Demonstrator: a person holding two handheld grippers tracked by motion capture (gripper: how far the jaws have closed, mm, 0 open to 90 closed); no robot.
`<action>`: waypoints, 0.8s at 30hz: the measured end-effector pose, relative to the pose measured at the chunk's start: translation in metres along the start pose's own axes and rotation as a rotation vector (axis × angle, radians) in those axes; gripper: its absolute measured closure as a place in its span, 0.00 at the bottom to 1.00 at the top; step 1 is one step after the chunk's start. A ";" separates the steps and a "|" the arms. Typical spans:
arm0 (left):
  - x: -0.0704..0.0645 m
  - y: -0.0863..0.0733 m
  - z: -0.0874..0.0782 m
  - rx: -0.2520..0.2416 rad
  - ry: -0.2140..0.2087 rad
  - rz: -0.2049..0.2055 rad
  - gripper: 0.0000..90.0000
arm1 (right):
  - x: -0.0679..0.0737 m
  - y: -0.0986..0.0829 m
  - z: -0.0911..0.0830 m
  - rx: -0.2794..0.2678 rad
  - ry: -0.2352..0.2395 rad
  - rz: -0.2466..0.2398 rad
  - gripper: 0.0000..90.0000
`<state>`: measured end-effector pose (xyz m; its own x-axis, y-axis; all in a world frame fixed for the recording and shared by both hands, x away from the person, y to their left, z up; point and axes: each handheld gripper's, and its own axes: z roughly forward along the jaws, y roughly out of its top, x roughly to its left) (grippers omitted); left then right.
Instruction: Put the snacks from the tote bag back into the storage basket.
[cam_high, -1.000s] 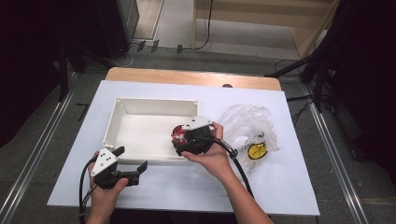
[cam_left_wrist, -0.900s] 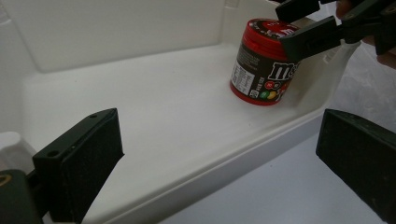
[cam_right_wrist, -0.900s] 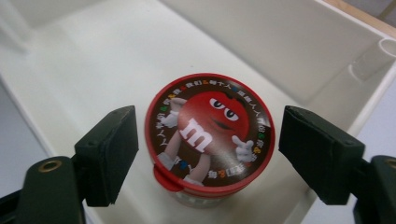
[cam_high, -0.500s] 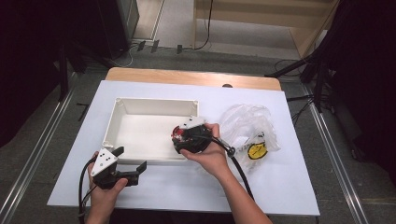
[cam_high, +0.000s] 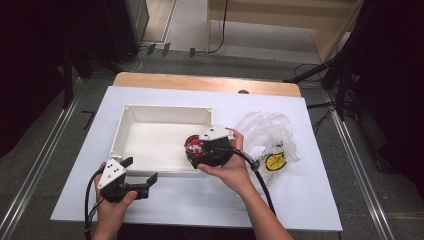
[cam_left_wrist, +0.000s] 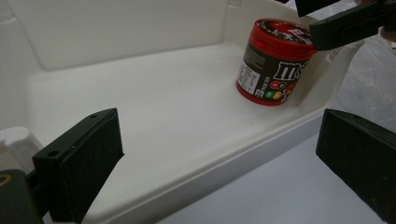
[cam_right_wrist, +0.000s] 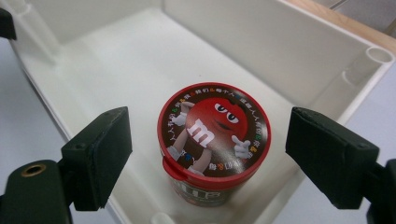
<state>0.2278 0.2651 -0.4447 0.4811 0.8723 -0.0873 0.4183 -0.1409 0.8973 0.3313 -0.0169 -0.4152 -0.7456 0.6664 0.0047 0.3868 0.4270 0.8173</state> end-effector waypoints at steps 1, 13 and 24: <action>0.000 0.000 0.000 0.000 0.000 0.000 0.01 | -0.001 -0.001 -0.003 -0.015 0.000 0.010 0.17; 0.001 -0.001 0.002 0.006 0.002 0.003 0.01 | -0.012 -0.011 -0.029 -0.084 -0.022 0.048 0.16; 0.001 -0.003 0.005 0.004 0.015 0.009 0.01 | -0.026 -0.026 -0.052 -0.114 -0.042 0.084 0.16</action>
<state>0.2312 0.2641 -0.4493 0.4734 0.8779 -0.0724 0.4168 -0.1508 0.8964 0.3125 -0.0774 -0.4064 -0.6888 0.7230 0.0538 0.3809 0.2977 0.8754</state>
